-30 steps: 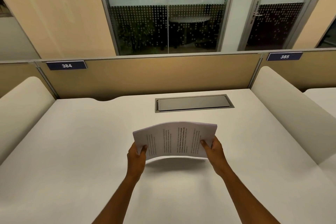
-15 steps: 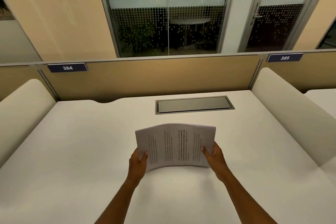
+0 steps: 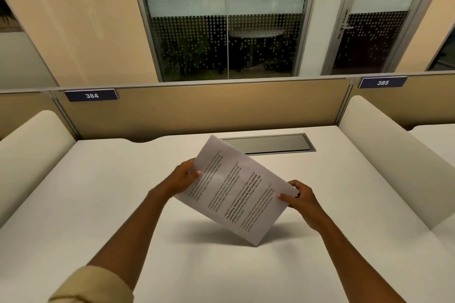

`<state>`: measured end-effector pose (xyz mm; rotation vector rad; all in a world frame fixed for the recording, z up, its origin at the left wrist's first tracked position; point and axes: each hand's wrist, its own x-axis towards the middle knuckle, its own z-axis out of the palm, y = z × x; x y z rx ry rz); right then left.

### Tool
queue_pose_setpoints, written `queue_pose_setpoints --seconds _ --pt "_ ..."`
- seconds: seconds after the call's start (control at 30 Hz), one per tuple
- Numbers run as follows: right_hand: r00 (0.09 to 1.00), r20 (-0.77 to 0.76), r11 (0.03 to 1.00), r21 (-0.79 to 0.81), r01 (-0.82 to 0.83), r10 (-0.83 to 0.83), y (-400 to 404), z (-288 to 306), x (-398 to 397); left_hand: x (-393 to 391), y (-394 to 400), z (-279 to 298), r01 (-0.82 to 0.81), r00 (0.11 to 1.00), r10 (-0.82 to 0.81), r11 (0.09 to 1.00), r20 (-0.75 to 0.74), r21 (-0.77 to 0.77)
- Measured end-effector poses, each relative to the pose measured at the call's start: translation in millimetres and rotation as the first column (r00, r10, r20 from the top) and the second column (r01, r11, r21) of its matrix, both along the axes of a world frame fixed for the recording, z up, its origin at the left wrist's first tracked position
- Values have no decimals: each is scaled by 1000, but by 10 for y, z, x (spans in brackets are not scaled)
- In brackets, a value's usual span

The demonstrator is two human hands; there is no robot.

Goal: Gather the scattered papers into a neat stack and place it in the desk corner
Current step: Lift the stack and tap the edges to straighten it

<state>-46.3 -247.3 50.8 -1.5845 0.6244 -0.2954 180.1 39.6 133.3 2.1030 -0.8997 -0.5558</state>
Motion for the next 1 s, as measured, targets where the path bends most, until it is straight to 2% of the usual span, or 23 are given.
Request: queue_pose_setpoints --seconds 0.13,0.27,0.4,0.5,0.7,0.83,0.93,1.0 --pt "990 -67 992 -19 -124 122 -31 -14 -30 123 -202 273 83 990 -96 989 107 124" --pt "954 -164 956 -115 -270 250 18 -51 -36 161 -407 473 141 969 -187 956 164 257" --pt "939 -171 940 -117 -319 298 70 -92 -47 143 -577 602 211 938 -284 922 199 325" --pt "944 -154 945 -110 -309 291 87 -119 -85 156 -682 625 205 925 -291 923 243 325" --pt "946 -108 948 -60 -312 305 63 -133 -151 241 -806 517 -55 944 -18 976 330 210" --pt "945 -94 949 -10 -316 313 4 -186 -239 225 -755 393 -262 904 208 960 373 100" --pt "951 -58 952 53 -302 305 -40 -232 -278 108 -721 180 -420 872 420 906 252 -56" --pt "957 -37 955 86 -284 288 -68 -272 -281 -53 -697 -13 -503 859 511 854 37 -133"
